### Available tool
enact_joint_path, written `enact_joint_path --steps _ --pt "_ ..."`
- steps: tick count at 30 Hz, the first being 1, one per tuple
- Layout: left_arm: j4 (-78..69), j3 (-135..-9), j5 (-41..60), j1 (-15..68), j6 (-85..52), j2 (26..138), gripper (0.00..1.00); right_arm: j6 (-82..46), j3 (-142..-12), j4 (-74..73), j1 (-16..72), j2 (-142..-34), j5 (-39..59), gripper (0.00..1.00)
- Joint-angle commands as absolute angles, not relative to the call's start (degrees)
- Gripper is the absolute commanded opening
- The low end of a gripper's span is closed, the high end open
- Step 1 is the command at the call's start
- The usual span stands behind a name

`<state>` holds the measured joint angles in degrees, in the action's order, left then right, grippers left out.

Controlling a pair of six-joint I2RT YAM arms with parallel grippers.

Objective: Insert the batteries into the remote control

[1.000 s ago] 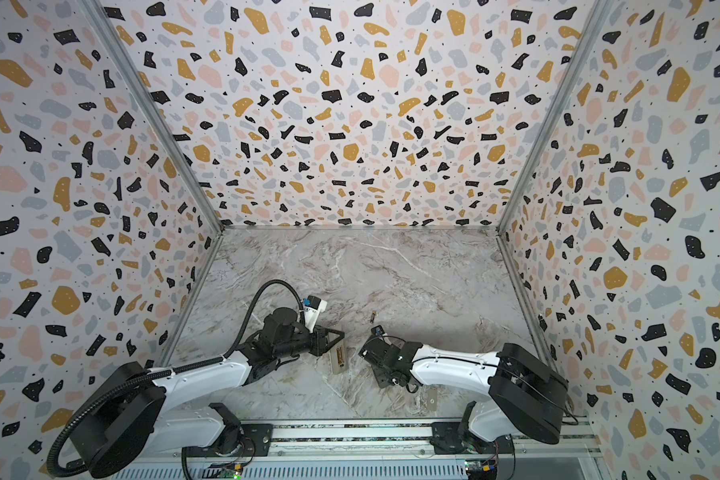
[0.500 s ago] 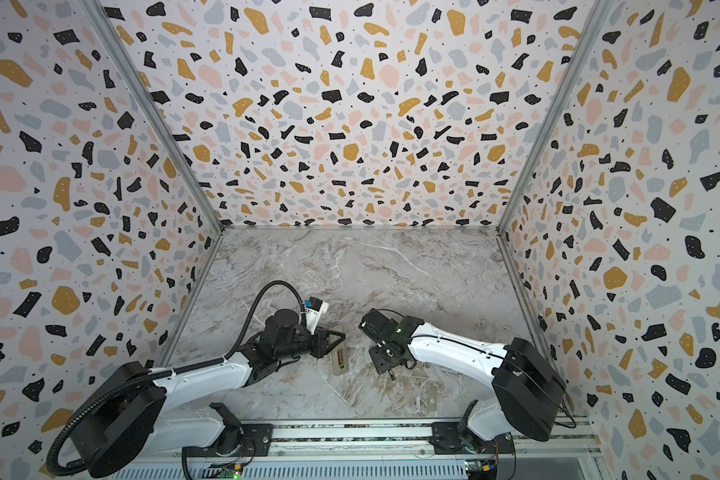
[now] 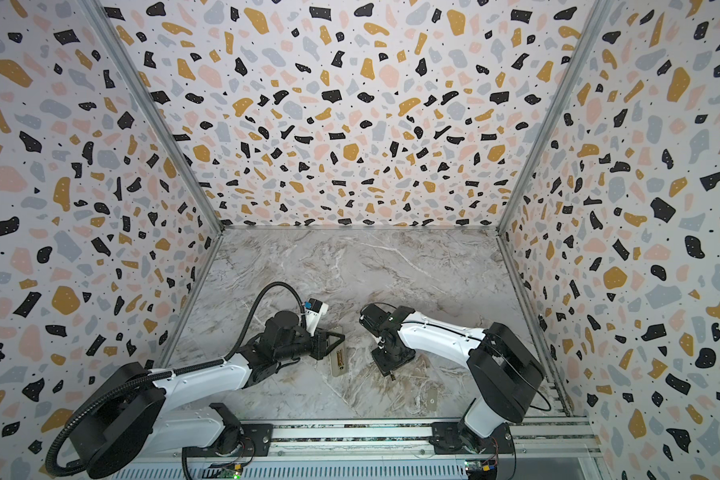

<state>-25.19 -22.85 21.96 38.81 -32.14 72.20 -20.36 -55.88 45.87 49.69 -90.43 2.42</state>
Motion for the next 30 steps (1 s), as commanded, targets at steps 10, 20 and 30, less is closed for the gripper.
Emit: enact_joint_path --steps 10,20,30 --pt "-27.8 -22.1 21.5 39.1 -31.2 71.5 0.0 -17.8 -56.5 45.2 49.2 -92.7 4.3 0.4" --pt "-27.9 -22.2 21.4 39.1 -31.3 71.7 0.0 -17.4 -56.3 44.5 49.2 -93.7 4.7 0.31" --pt "-27.6 -22.1 20.8 39.1 -31.1 71.3 0.0 -17.1 -55.8 43.3 49.3 -94.5 5.4 0.25"
